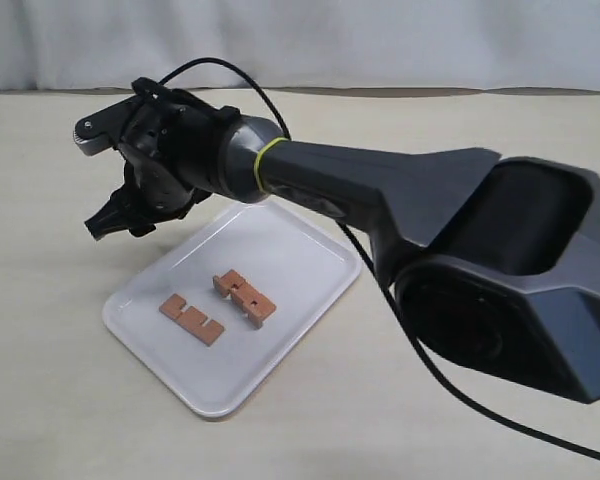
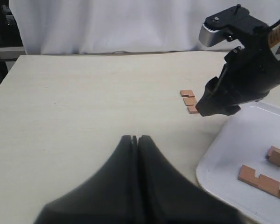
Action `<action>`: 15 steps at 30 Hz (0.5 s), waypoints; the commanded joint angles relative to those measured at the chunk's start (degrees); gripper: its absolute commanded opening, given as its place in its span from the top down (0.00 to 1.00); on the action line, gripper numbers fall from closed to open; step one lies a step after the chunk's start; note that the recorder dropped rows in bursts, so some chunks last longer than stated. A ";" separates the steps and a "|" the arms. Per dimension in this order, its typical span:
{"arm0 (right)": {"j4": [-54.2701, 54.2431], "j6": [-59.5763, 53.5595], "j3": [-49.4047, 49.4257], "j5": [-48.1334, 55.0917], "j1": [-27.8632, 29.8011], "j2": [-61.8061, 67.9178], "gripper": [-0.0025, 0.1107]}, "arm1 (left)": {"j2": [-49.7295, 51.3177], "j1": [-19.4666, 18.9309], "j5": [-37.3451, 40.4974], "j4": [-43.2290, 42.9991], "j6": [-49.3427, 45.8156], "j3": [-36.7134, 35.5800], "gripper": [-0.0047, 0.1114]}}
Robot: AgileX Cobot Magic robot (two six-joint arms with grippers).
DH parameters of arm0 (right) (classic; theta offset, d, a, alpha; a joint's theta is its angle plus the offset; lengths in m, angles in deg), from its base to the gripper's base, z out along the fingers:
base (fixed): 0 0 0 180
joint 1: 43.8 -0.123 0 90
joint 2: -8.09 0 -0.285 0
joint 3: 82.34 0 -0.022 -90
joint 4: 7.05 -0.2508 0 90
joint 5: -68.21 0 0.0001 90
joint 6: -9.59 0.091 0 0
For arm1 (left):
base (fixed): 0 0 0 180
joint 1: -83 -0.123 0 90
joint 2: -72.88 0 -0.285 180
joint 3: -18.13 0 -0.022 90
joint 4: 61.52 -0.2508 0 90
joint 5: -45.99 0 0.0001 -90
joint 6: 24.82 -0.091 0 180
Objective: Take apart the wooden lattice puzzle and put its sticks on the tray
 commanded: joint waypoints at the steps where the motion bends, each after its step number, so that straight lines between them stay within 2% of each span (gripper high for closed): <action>1: 3.38 8.62 -5.62 0.21 0.34 3.48 0.50 | -0.11 -0.01 -0.45 -0.07 0.16 -0.18 0.96; 5: 7.74 16.59 -6.13 -2.72 0.34 5.54 0.50 | -0.11 -0.01 -0.45 -0.07 0.16 -0.18 0.96; 12: 7.94 17.72 -6.13 -6.05 0.34 8.16 0.50 | -0.11 -0.01 -0.45 -0.07 0.16 -0.18 0.96; 15: 10.86 21.46 -6.13 -6.29 0.34 8.62 0.50 | -0.11 -0.01 -0.45 -0.07 0.16 -0.18 0.96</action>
